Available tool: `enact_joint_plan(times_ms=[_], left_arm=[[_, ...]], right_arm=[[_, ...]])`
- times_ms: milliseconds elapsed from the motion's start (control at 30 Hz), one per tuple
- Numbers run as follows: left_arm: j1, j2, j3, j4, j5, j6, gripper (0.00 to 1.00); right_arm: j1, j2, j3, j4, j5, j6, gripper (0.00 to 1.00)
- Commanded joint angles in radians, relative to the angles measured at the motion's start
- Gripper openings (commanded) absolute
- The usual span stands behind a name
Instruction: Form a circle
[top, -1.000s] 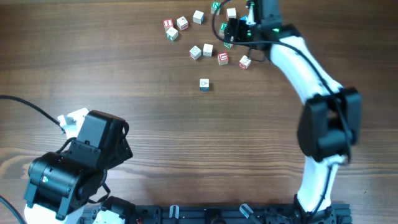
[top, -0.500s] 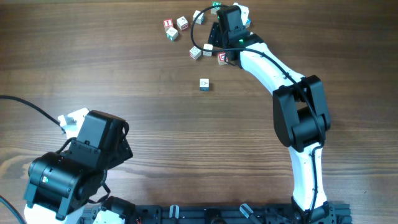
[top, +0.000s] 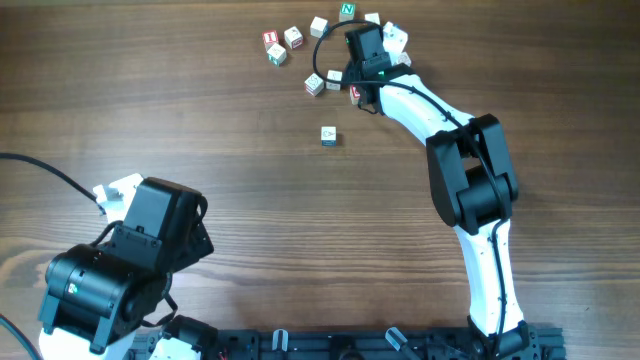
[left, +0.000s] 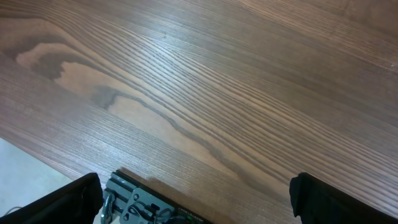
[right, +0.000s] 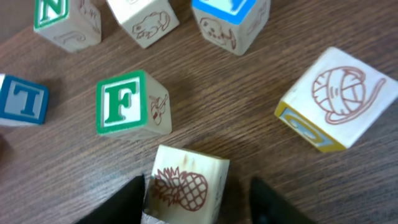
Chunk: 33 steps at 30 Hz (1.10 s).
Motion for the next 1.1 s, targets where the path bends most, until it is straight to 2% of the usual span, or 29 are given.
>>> enact_joint_plan(times_ms=[0,33,300,533,667,833,967,1067], left_arm=[[0.006,-0.002,-0.005,0.000,0.003,-0.016,1.00],[0.006,-0.002,-0.005,0.000,0.003,-0.016,1.00],[0.006,-0.002,-0.005,0.000,0.003,-0.016,1.00],[0.006,-0.002,-0.005,0.000,0.003,-0.016,1.00],[0.006,-0.002,-0.005,0.000,0.003,-0.016,1.00],[0.006,-0.002,-0.005,0.000,0.003,-0.016,1.00],[0.006,-0.002,-0.005,0.000,0.003,-0.016,1.00],[0.006,-0.002,-0.005,0.000,0.003,-0.016,1.00]], right_arm=[[-0.003,0.013,0.018,0.002,0.029,0.021,0.44],[-0.003,0.013,0.018,0.002,0.029,0.021,0.40],[-0.010,-0.032,0.019,-0.022,0.025,-0.147,0.34],[-0.013,-0.283,0.019,-0.130,0.025,-0.266,0.35],[-0.013,-0.481,0.019,-0.269,0.025,-0.266,0.35],[-0.013,-0.722,0.018,-0.570,0.012,-0.265,0.36],[-0.013,-0.820,0.018,-0.820,-0.108,-0.265,0.36],[-0.013,-0.827,0.002,-0.949,-0.183,-0.266,0.34]])
